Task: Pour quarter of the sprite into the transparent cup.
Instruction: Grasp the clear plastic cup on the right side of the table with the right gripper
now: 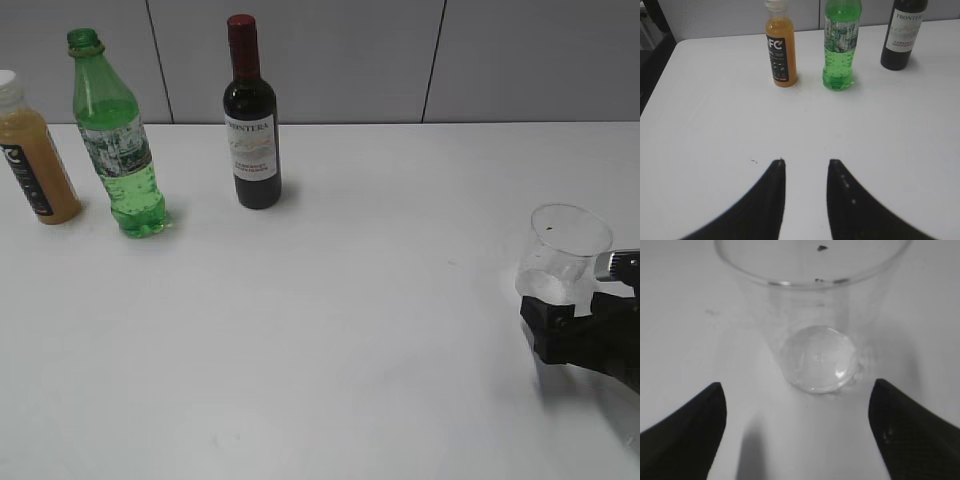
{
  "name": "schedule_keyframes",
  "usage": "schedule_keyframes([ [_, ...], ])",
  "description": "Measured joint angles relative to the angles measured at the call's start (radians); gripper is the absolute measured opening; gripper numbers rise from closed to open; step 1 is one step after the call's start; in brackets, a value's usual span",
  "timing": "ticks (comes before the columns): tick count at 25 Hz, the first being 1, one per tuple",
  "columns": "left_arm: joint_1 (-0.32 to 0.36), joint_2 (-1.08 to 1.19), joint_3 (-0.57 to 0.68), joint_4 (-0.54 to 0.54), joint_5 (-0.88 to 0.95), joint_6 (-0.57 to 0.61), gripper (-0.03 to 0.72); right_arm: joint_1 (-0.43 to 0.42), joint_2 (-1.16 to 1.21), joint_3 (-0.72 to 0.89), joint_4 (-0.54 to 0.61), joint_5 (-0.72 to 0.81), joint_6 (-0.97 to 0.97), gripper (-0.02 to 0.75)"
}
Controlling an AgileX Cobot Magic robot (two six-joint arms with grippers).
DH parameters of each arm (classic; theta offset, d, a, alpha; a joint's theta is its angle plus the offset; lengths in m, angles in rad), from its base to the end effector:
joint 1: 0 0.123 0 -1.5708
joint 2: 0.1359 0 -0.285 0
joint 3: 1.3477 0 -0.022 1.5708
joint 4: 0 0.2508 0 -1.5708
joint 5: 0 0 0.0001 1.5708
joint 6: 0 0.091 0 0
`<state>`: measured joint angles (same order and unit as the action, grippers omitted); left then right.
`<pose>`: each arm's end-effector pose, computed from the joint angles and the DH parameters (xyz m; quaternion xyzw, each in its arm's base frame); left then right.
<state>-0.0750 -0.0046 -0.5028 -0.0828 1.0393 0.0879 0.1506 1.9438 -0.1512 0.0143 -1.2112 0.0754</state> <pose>-0.0056 -0.0061 0.2800 0.0700 0.8420 -0.0379 0.5336 0.2049 0.0299 0.0771 -0.0267 0.8582 0.0534 0.5099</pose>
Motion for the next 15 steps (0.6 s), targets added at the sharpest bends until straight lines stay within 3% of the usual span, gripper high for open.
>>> schedule_keyframes([
  [15,0.0,0.0,0.0,0.0,0.0,0.0,0.228,0.0,0.146,-0.135,0.038,-0.023,0.001,0.69],
])
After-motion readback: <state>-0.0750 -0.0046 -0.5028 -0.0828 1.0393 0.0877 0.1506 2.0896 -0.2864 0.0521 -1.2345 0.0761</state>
